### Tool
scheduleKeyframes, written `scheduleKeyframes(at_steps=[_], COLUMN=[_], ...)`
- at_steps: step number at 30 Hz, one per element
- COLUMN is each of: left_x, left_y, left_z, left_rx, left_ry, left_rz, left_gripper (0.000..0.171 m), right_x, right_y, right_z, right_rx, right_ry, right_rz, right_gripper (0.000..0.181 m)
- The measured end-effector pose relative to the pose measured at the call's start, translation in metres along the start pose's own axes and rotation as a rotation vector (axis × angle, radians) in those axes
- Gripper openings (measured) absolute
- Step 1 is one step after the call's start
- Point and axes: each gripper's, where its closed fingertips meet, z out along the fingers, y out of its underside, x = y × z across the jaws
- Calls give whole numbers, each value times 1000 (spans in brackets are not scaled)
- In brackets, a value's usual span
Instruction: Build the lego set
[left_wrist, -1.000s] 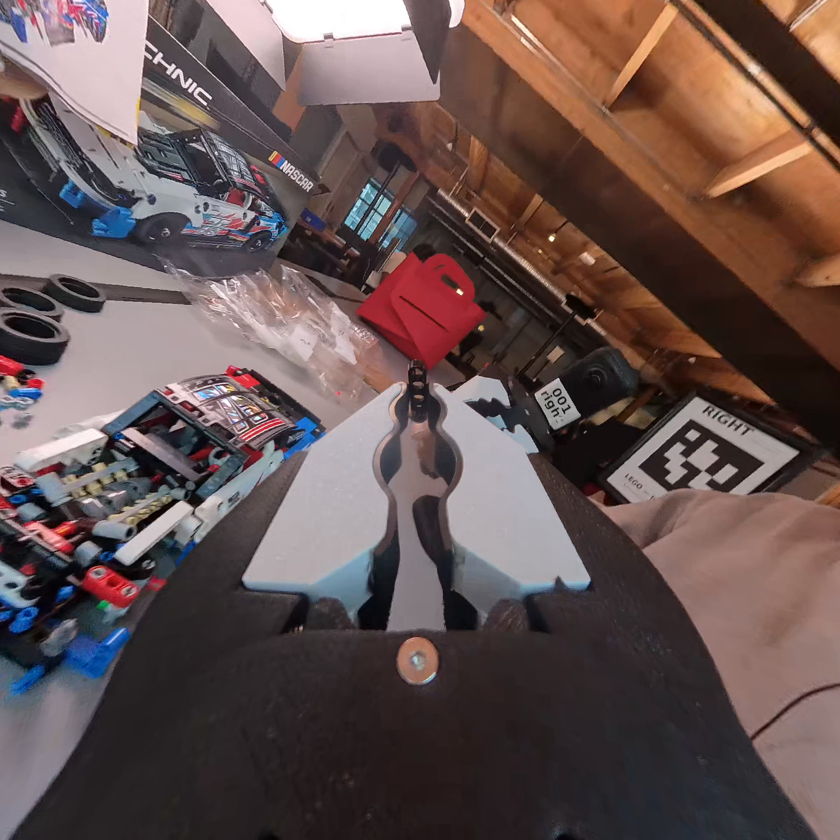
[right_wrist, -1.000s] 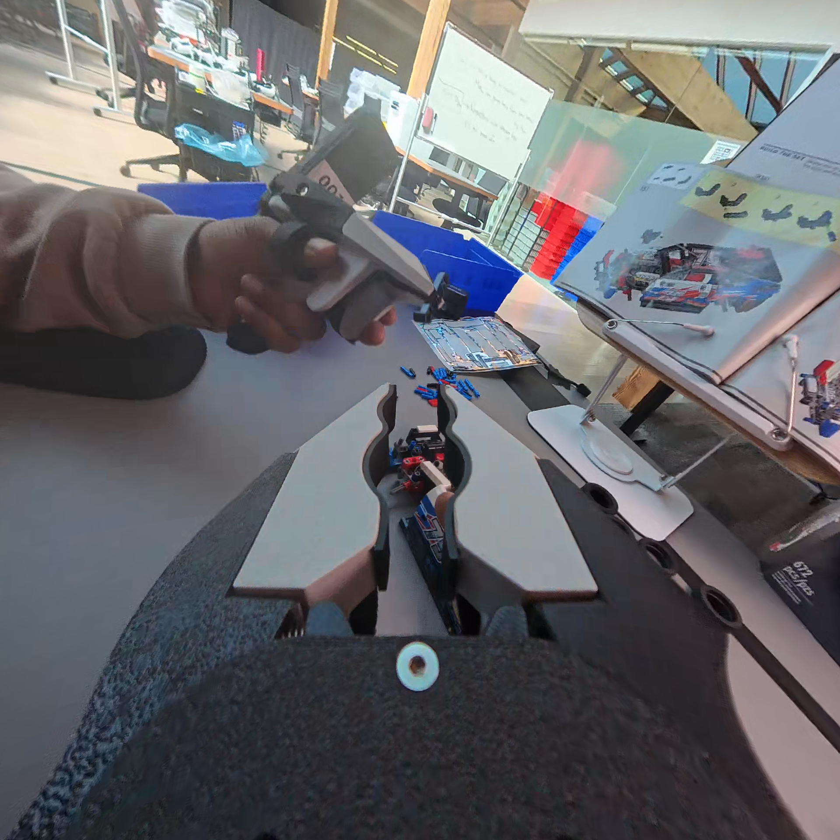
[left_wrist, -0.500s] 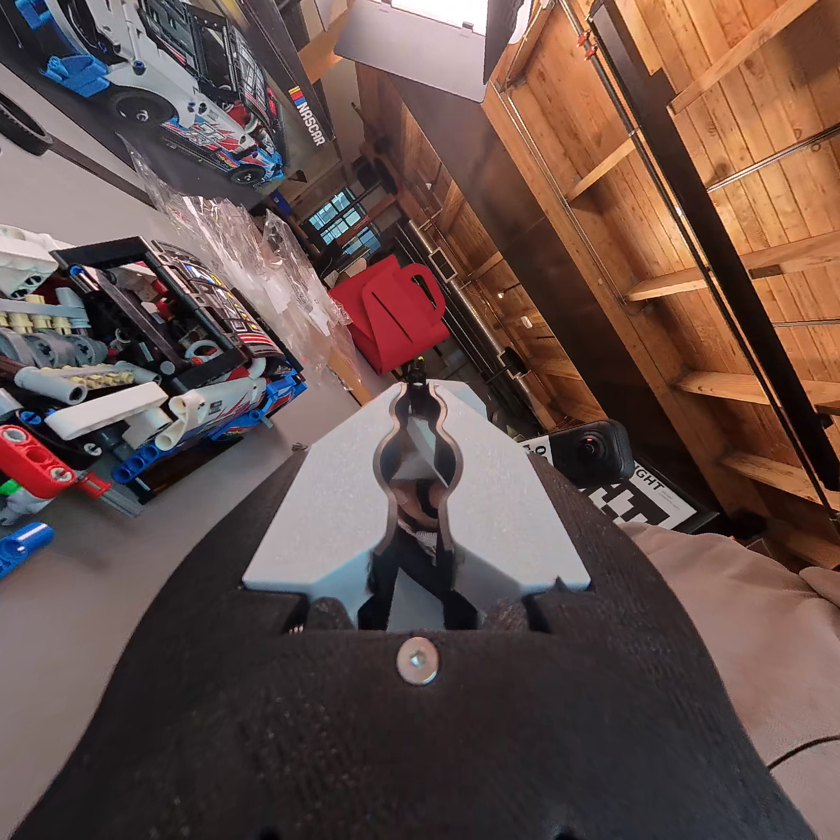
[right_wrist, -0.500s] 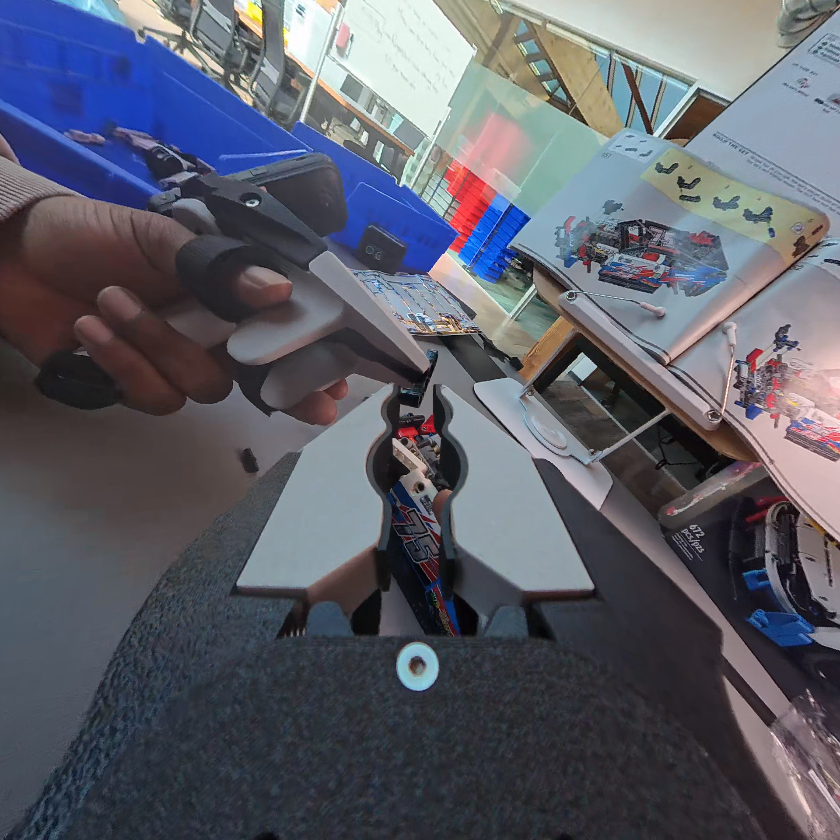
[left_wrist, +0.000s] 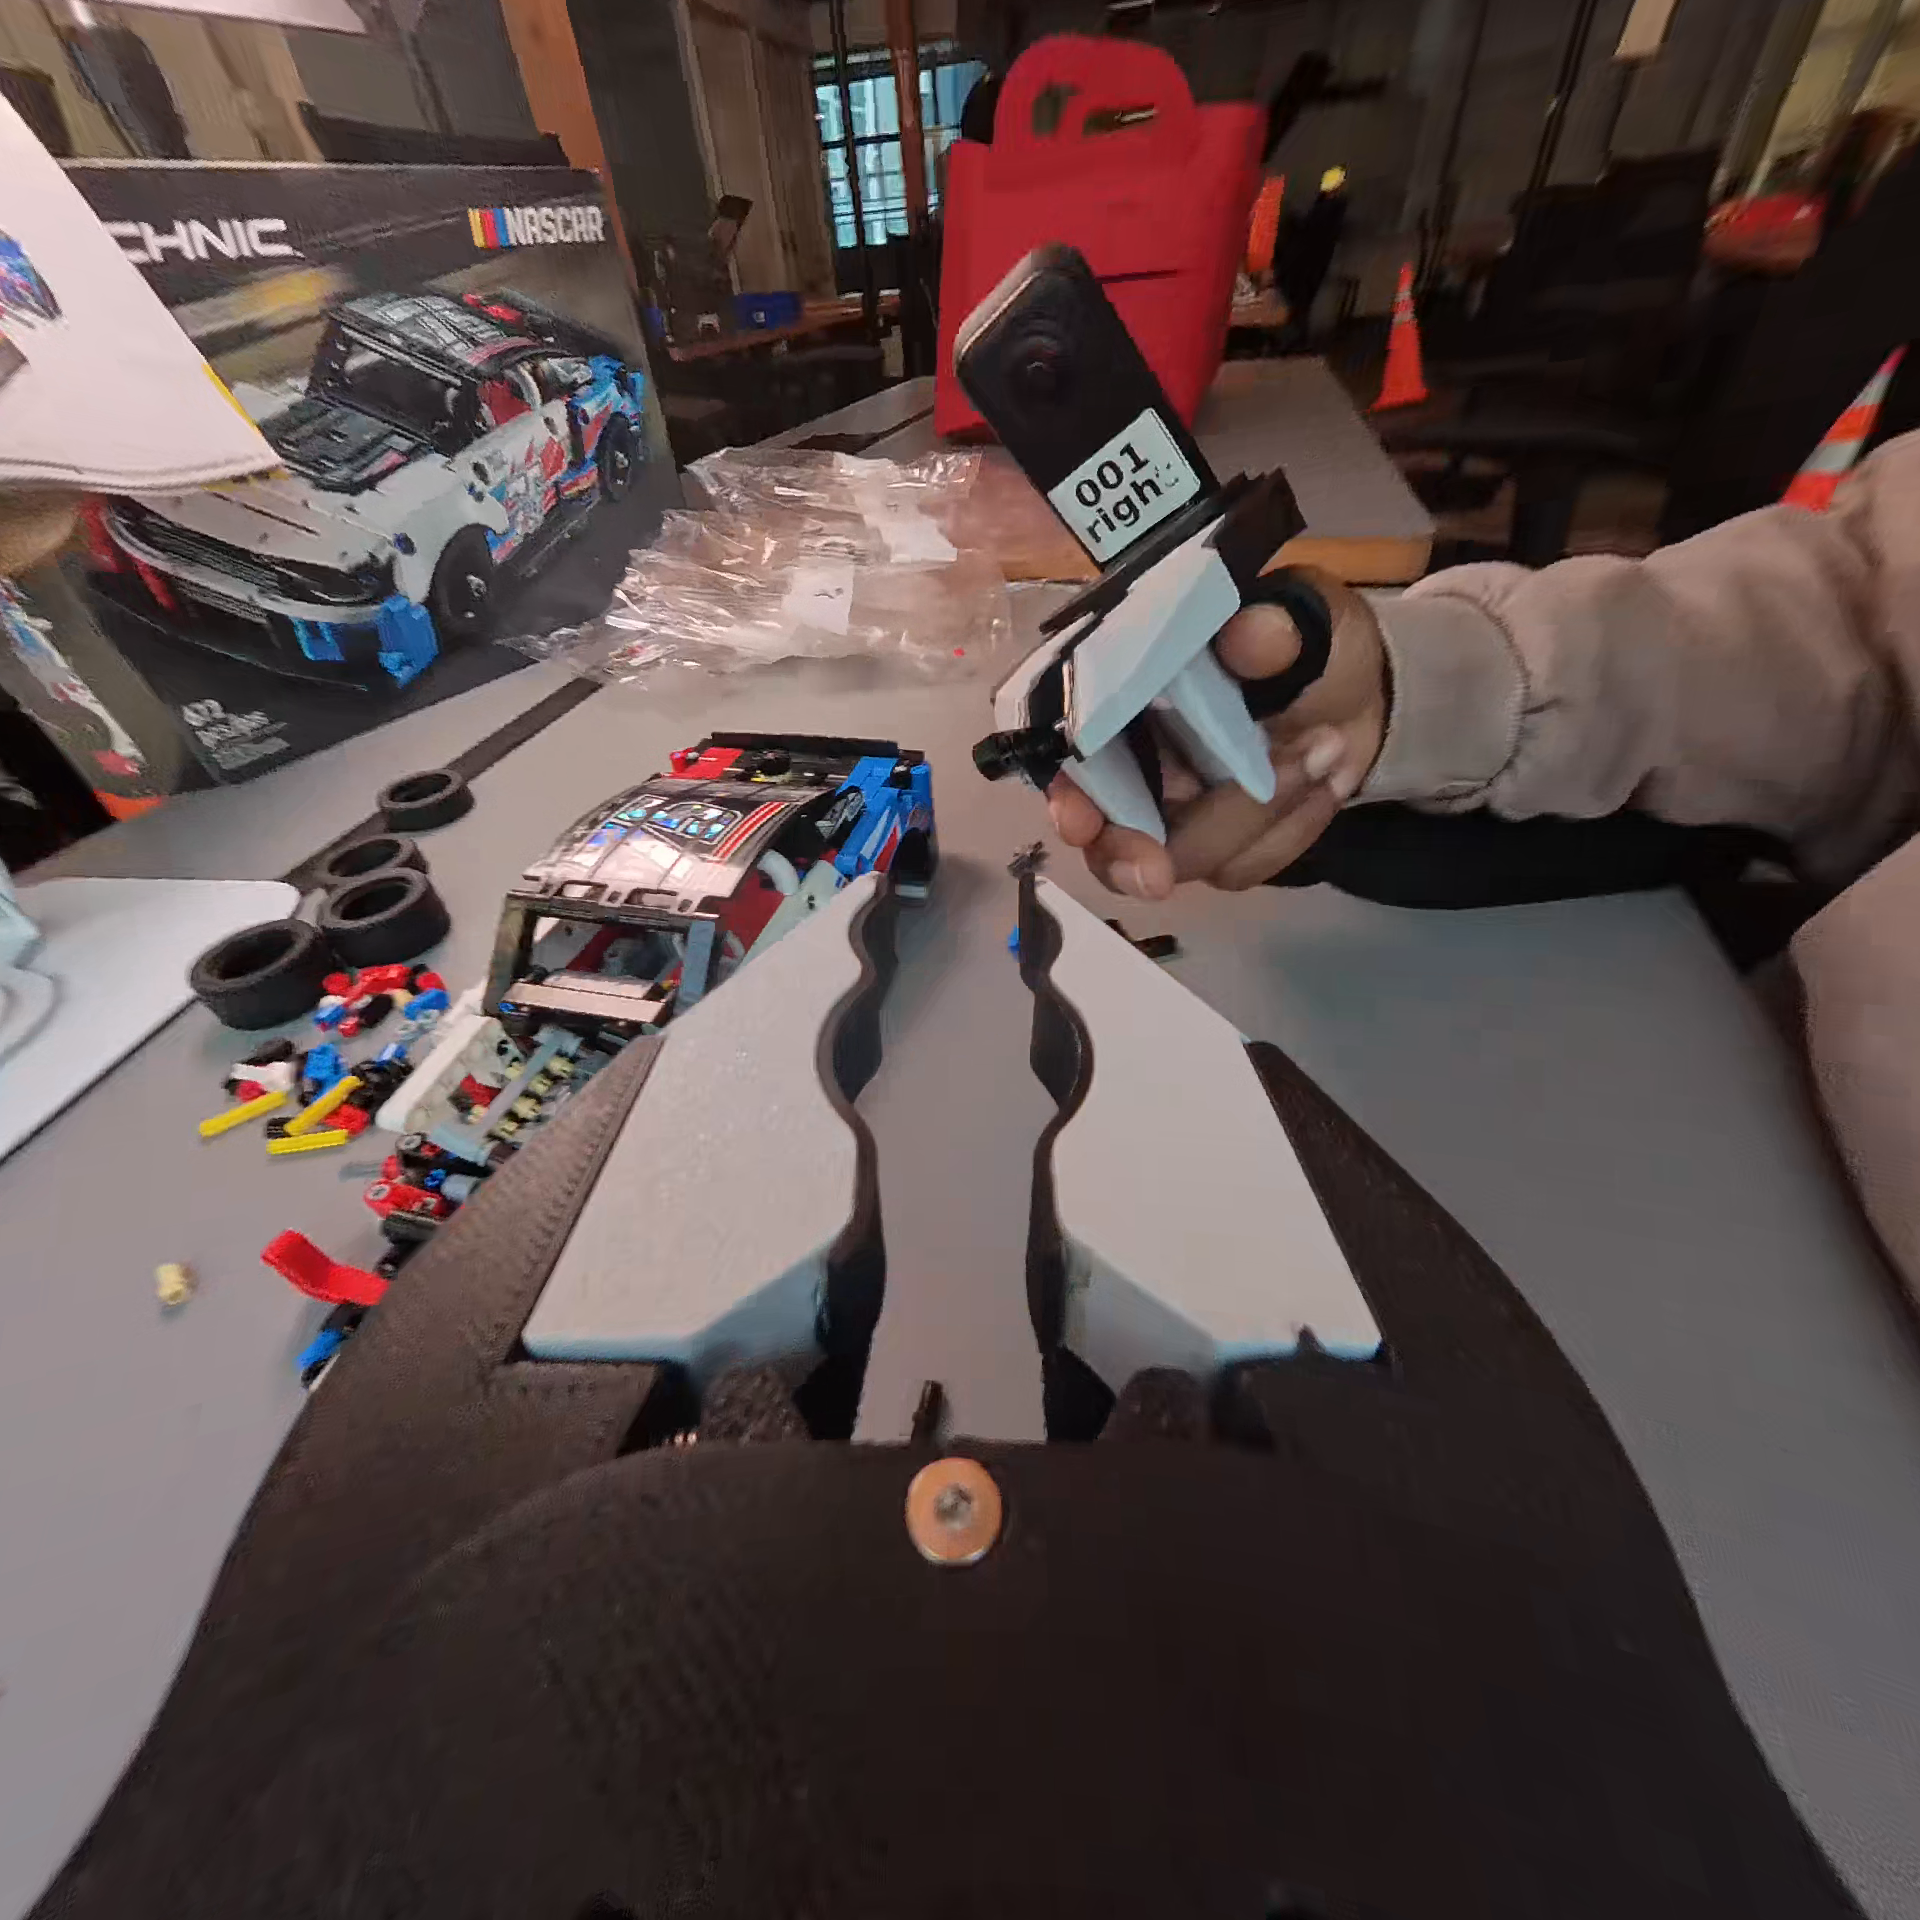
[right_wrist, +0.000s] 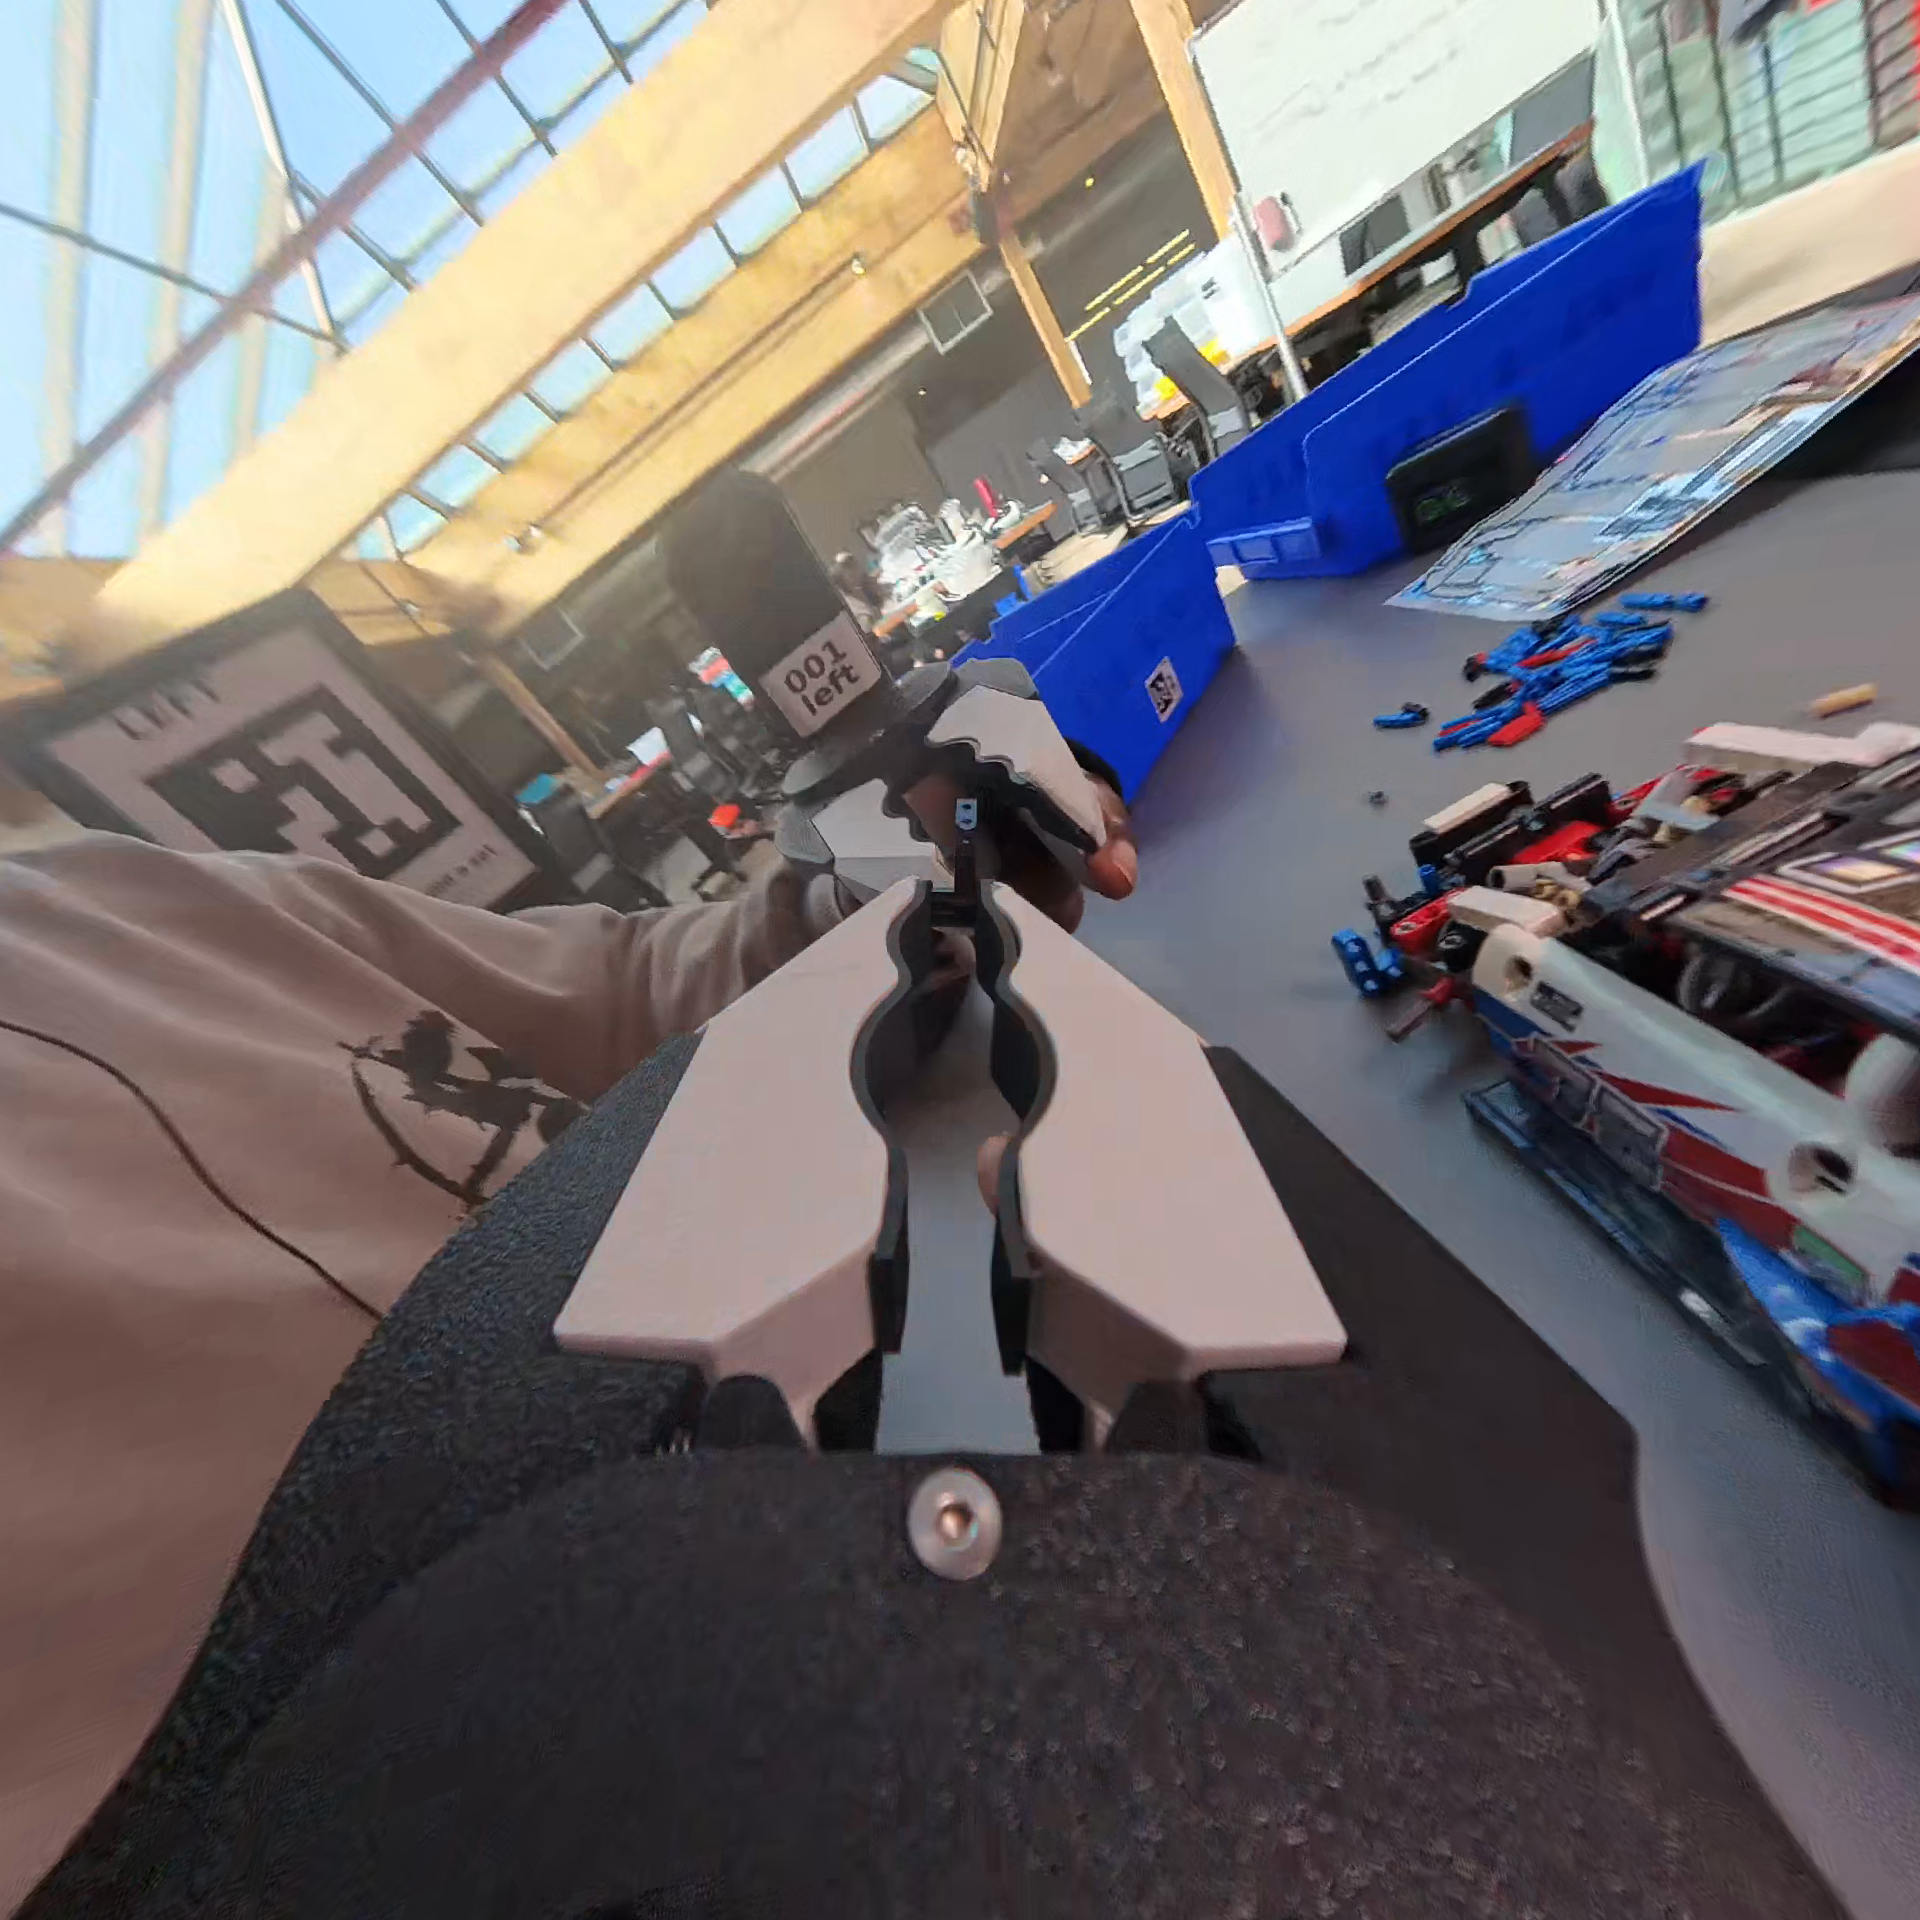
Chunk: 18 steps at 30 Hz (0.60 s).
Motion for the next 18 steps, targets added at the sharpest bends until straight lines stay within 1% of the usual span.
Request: scheduleKeyframes(at_steps=[1, 3, 6, 10, 11, 12, 15, 18], left_x=[-1, 5, 10, 16, 18, 21, 22, 22], left_y=[0, -3, -2, -2, -2, -2, -4, -5], left_z=[1, 3, 5, 5, 4, 4, 3, 3], left_rx=[-6, 5, -18, -14, -10, -11, -2, -1], left_ry=[-42, -51, -73, -63, -52, -42, -46, -34], left_rz=[45, 103, 213, 265, 274, 280, 308, 265], left_gripper=[22, 23, 24, 20, 14, 11, 10, 7], right_x=[0, 0, 4, 2, 1, 1, -1, 2], right_y=[0, 3, 9, 22, 23, 23, 22, 17], right_z=[-2, -4, -4, 0, 1, 1, 1, -1], right_rx=[5, 4, -16, -83, -86, -85, -85, -63], right_ry=[-33, -90, -115, -125, -130, -131, -138, -108], right_rz=[82, 199, 299, 331, 341, 349, 352, 312], right_gripper=[5, 5, 4, 4, 4, 4, 5, 6])
